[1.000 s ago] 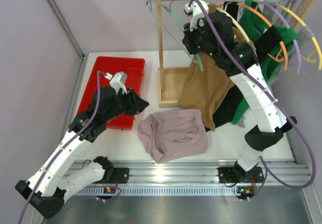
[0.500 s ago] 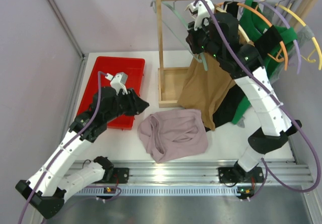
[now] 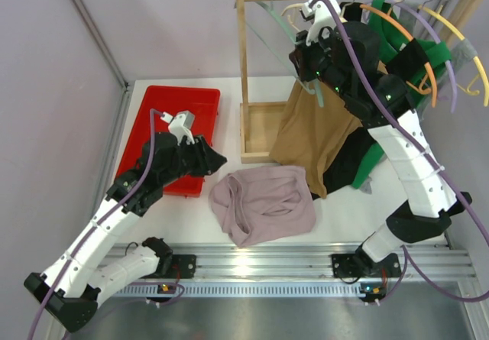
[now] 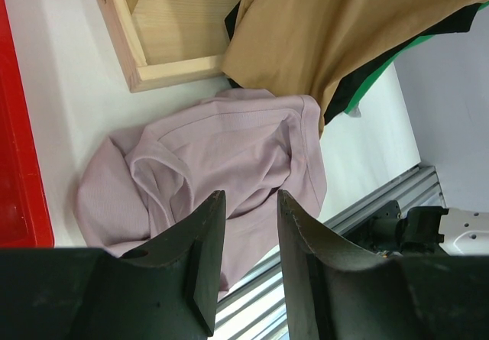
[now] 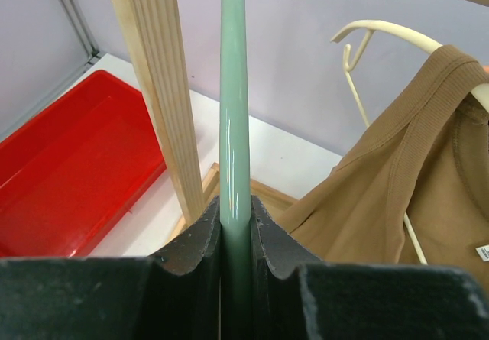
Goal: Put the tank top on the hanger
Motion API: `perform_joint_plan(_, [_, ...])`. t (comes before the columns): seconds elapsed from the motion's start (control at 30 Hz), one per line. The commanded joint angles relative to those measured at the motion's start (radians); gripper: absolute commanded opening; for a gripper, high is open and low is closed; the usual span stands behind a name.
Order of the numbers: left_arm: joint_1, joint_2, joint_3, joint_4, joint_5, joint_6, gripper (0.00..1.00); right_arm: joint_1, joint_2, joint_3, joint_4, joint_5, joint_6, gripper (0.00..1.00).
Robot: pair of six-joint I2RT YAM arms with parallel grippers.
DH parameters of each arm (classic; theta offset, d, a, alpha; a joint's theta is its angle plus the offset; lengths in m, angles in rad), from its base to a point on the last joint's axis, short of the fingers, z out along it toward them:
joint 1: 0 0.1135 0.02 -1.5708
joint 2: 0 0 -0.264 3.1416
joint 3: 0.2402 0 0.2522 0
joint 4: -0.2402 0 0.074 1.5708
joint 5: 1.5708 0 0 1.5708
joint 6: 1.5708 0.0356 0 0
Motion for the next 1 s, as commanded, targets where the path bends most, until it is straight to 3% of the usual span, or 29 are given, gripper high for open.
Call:
perform_joint_plan(0.0, [0.003,-0.017,-0.009,0.032,0.014,-0.006,0.39,0.008,-0.038,0.005,0.187,0.045,0.014,0.00])
perform_joint_plan(0.57, [0.000,0.022,-0.070,0.107,0.131,-0.024,0.42,0.009,-0.236,-0.217,0.195,0.019,0.072,0.00])
perform_joint_plan(0.67, [-0.009,0.022,-0.112,0.125,0.129,-0.049,0.43,0.009,-0.322,-0.335,0.186,-0.017,0.116,0.00])
perform_joint_plan(0.87, [-0.199,0.025,-0.218,0.150,-0.044,-0.150,0.43,0.011,-0.556,-0.676,0.177,-0.081,0.236,0.00])
perform_joint_plan(0.97, [-0.358,0.065,-0.242,0.159,-0.234,-0.205,0.43,0.015,-0.665,-0.814,0.149,-0.115,0.284,0.00])
